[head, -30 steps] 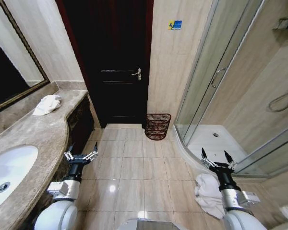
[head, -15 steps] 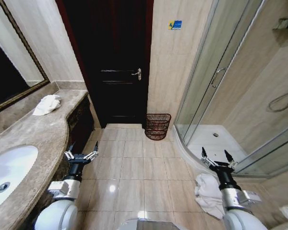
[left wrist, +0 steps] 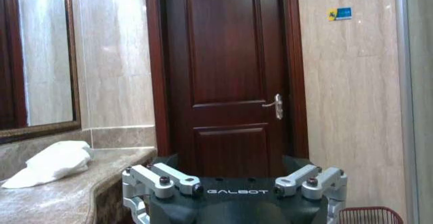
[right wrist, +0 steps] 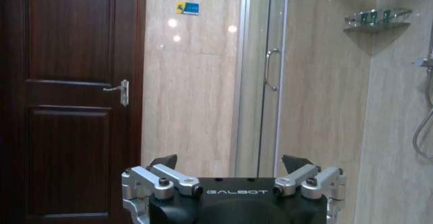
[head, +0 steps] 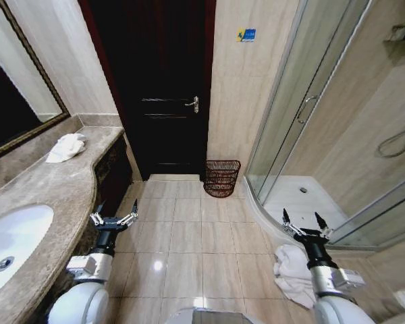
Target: Discard the used towel into the hamper.
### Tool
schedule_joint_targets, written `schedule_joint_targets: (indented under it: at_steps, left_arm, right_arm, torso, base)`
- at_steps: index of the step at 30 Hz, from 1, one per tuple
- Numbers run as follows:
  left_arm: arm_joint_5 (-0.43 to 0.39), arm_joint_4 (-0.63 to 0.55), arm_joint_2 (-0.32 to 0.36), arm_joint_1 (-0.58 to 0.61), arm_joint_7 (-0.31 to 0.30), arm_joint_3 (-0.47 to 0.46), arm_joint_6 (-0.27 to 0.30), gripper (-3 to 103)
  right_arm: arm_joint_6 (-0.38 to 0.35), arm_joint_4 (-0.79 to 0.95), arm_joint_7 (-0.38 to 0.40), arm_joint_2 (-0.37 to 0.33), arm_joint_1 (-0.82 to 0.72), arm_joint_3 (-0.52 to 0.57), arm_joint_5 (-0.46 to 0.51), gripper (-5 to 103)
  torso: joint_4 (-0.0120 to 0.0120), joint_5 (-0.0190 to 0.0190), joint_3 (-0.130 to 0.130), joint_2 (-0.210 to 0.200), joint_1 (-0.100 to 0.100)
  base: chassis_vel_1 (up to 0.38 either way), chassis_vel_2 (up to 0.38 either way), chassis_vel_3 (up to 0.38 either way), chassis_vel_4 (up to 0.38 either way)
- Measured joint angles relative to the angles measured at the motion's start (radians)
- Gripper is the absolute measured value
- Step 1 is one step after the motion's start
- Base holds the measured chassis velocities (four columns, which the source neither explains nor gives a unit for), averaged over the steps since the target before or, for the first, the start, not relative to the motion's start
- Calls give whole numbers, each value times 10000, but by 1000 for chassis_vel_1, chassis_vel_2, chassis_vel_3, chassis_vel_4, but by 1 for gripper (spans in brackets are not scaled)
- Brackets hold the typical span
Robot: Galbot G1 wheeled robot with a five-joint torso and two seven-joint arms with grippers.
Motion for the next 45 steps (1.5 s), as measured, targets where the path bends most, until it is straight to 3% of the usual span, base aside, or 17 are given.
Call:
schedule_joint_targets:
  at_steps: [15,18,26,34,38,45]
  left_arm:
    - [-154,202,68,68,100,2,-120,100]
    - [-734,88,279,115,68,57,-11,100]
    - [-847,-279,742,139,-290,-88,152,100]
    - [340,-231,216,-185,-132,77,58,100]
    - [770,248,-63,-708,-25,279,-152,100]
    - [291,380,21,-825,78,34,-94,100]
  right_arm:
    - [-24,49,27,-48,-191,-18,362,100]
    - [-148,-15,49,-276,-147,-21,428,100]
    - [-356,-121,152,-716,267,99,494,100]
    - [-441,64,97,-459,456,-62,591,100]
    - [-93,-243,-105,-204,607,-178,134,100]
    - [144,-311,-204,57,640,-145,9,100]
  torso:
    - [-1,-1,0,-1,0]
    - [-1,-1,0,-1,-1]
    - [0,1,0,-2,0]
    - [1,0,0,-1,0]
    - [-2,0,0,-2,0]
    - [0,0,0,-2,0]
  base:
    - [0,0,0,0]
    - [0,0,0,0]
    - [0,0,0,0]
    - [0,0,0,0]
    - [0,0,0,0]
    - [0,0,0,0]
